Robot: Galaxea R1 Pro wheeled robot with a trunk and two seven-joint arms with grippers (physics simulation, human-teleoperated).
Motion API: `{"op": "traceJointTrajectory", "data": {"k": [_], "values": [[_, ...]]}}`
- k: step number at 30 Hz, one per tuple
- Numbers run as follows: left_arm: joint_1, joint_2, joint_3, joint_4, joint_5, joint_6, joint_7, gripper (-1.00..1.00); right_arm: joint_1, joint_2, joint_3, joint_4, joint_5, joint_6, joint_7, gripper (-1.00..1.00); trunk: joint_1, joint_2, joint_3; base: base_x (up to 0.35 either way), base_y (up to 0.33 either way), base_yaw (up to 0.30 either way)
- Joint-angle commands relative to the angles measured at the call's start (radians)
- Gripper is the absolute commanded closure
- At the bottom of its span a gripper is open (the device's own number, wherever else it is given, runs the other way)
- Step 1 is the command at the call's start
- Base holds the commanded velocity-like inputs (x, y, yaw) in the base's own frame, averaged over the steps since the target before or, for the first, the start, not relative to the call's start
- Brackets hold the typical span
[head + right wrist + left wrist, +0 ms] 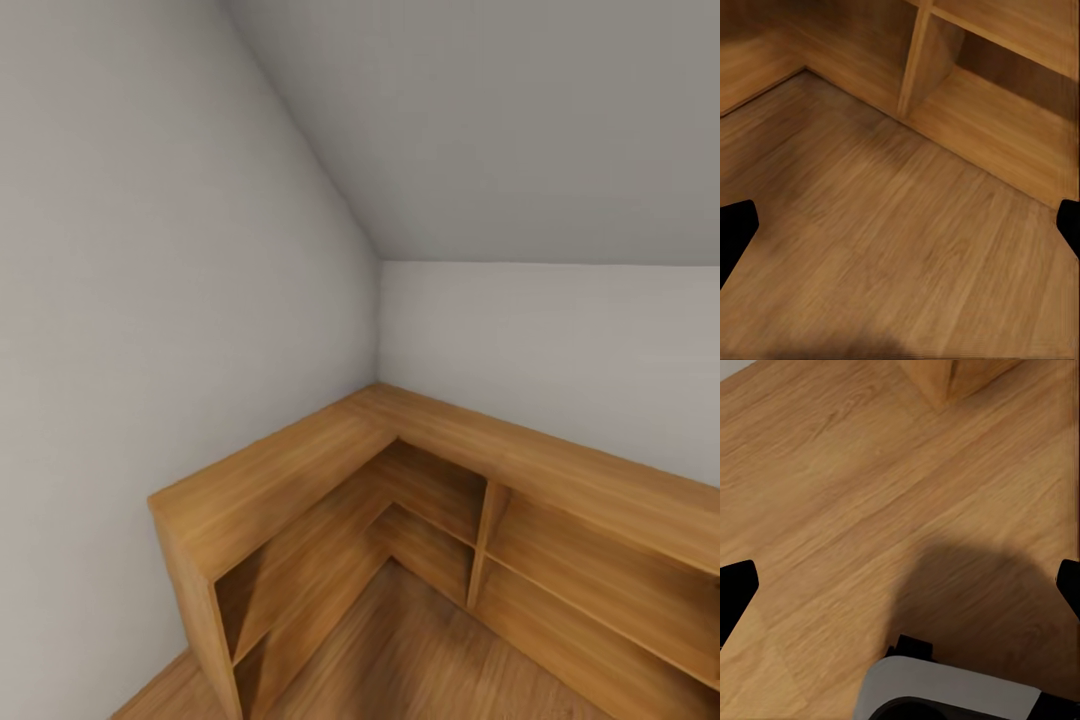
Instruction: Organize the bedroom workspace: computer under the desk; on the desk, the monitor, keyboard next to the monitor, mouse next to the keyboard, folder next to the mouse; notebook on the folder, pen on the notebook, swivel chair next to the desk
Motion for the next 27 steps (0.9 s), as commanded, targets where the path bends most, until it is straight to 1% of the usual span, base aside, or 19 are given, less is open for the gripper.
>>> {"op": "traceJointTrajectory", "data": {"k": [1,8,11,22,27], "values": [[0.0,0.0,0.007,0.0,-0.003,-0.003,-0.001,-1.0,-0.001,0.001,0.008,0.002,0.001,-0.001,-0.009,-1.0,0.0,-0.001,-0.001,-0.013,0.001,-0.268],[0.0,-0.001,0.007,0.0,-0.003,-0.003,-0.002,-1.0,-0.001,0.001,0.008,0.002,0.001,0.0,-0.009,-1.0,0.0,-0.001,0.002,0.0,0.0,-0.274],[0.0,-0.001,0.006,0.0,-0.005,-0.003,-0.003,-1.0,-0.001,0.002,0.008,0.003,0.001,0.0,-0.009,-1.0,0.0,-0.001,0.002,0.141,0.0,-0.29],[0.0,-0.004,0.006,0.0,-0.006,-0.003,-0.004,-1.0,-0.001,0.001,0.007,0.002,0.001,0.0,-0.009,-1.0,0.0,-0.001,0.003,0.303,0.0,-0.298],[0.0,-0.004,0.006,0.0,-0.006,-0.003,-0.005,-1.0,-0.001,0.001,0.007,0.002,0.001,0.018,-0.009,-1.0,0.0,-0.001,0.003,0.336,0.0,-0.3]]}}
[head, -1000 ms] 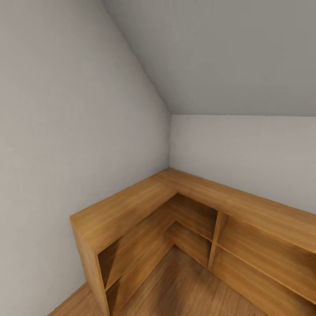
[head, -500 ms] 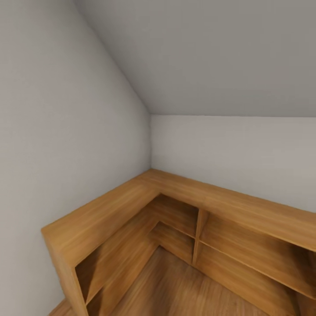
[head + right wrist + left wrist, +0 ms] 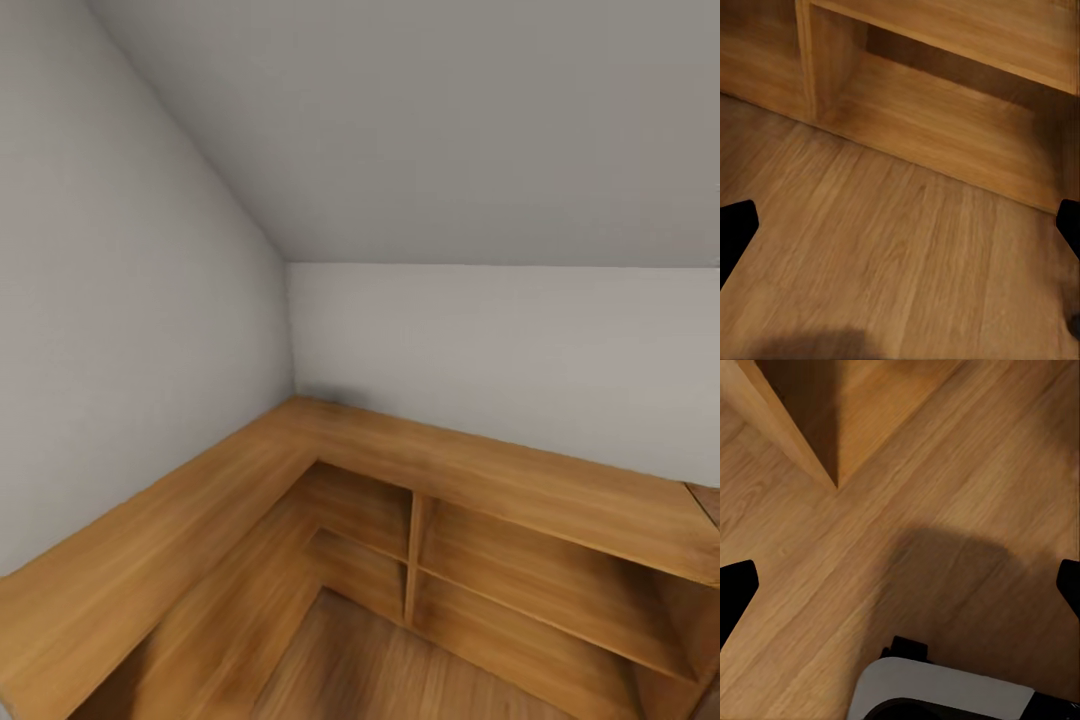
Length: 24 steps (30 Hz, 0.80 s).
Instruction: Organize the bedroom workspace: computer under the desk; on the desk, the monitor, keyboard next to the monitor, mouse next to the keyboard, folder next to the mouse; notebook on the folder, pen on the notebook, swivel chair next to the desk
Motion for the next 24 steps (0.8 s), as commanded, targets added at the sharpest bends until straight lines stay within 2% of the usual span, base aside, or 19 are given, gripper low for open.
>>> {"op": "traceJointTrajectory", "data": {"k": [1,9,24], "values": [[0.0,0.0,0.007,0.0,-0.003,-0.003,0.0,-1.0,-0.001,0.001,0.008,0.002,0.002,0.001,-0.009,-1.0,0.001,-0.001,-0.001,0.337,0.0,-0.3],[0.0,-0.001,0.007,0.0,-0.003,-0.003,0.0,-1.0,-0.001,0.001,0.008,0.002,0.002,0.007,-0.009,-1.0,0.001,-0.001,-0.001,0.246,0.0,-0.3],[0.0,0.001,0.007,0.0,-0.003,-0.004,0.002,-1.0,-0.001,0.0,0.008,0.0,0.002,0.002,0.003,-1.0,0.001,-0.001,-0.001,0.013,0.0,-0.3]]}}
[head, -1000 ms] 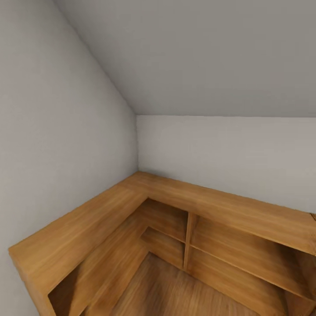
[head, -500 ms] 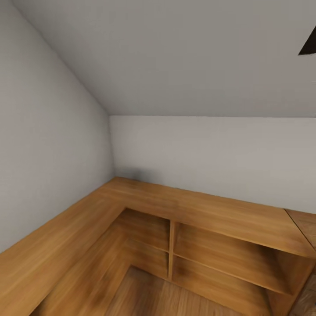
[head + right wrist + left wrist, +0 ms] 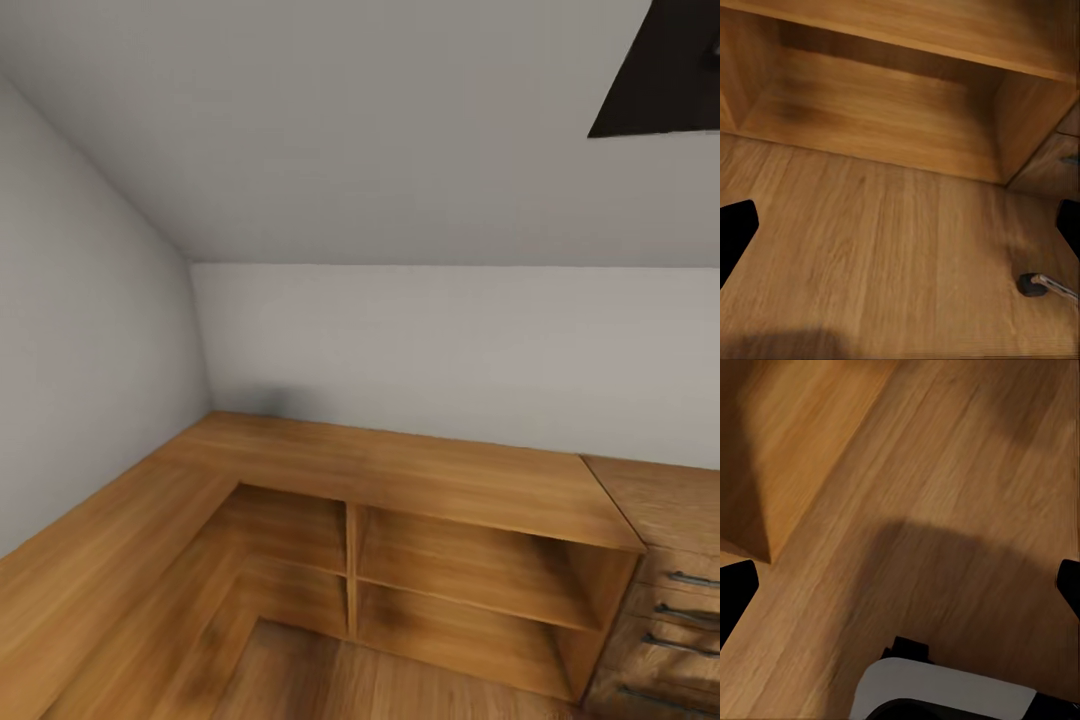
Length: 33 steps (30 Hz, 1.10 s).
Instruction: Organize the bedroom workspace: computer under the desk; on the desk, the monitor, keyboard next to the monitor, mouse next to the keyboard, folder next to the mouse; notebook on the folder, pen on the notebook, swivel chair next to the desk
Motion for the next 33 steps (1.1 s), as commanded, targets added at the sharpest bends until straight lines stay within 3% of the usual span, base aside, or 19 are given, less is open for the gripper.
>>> {"op": "traceJointTrajectory", "data": {"k": [1,8,17,33], "values": [[0.0,0.0,0.007,0.0,-0.003,-0.003,0.001,-1.0,-0.001,0.001,0.008,0.002,0.001,-0.001,-0.005,-1.0,0.0,-0.001,-0.001,0.001,0.0,-0.3],[0.0,0.0,0.008,0.0,-0.002,-0.004,0.001,-1.0,-0.001,-0.003,0.003,0.001,-0.008,-0.003,0.008,-1.0,0.0,-0.001,-0.001,0.0,0.0,-0.3],[0.0,0.001,0.01,-0.001,0.0,-0.004,0.01,-1.0,-0.001,-0.006,0.001,0.001,-0.056,-0.003,0.012,-1.0,0.0,-0.001,-0.001,0.0,0.0,-0.3],[0.0,-0.002,0.008,-0.003,0.001,-0.005,0.011,-1.0,-0.001,-0.006,0.001,0.001,-0.064,-0.001,0.017,-1.0,0.0,-0.001,-0.001,0.0,0.0,-0.299]]}}
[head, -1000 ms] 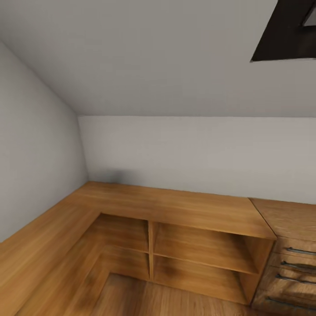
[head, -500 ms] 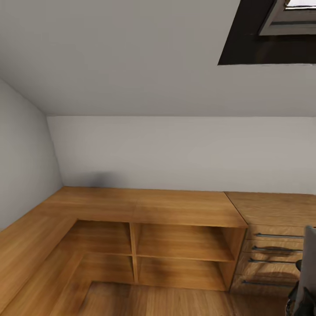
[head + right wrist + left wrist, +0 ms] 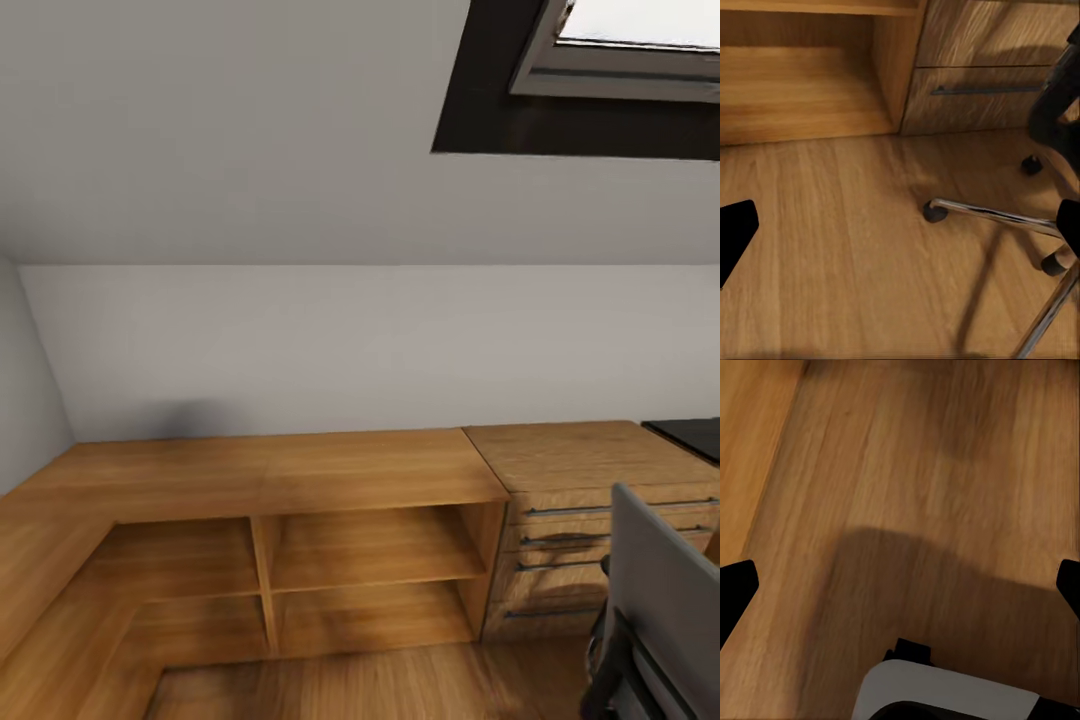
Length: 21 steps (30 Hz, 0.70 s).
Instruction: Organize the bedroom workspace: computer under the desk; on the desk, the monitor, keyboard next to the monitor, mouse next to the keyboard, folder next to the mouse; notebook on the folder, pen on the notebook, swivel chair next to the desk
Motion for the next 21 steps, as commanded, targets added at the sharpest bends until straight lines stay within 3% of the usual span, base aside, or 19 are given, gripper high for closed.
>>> {"op": "traceJointTrajectory", "data": {"k": [1,11,21], "values": [[0.0,0.0,0.007,0.0,-0.003,-0.003,0.0,-1.0,-0.001,0.001,0.008,0.002,0.001,0.0,-0.008,-1.0,0.0,-0.001,-0.001,0.0,0.0,-0.29],[0.0,-0.001,0.004,-0.002,-0.006,-0.005,-0.005,-1.0,-0.001,-0.001,0.012,0.002,0.002,0.005,0.021,-1.0,0.0,-0.001,-0.001,0.0,0.0,-0.259],[0.0,0.003,0.005,-0.009,-0.005,-0.013,-0.002,-1.0,-0.001,0.002,0.017,0.003,0.007,0.005,0.024,-1.0,0.0,-0.001,-0.001,0.0,0.0,-0.055]]}}
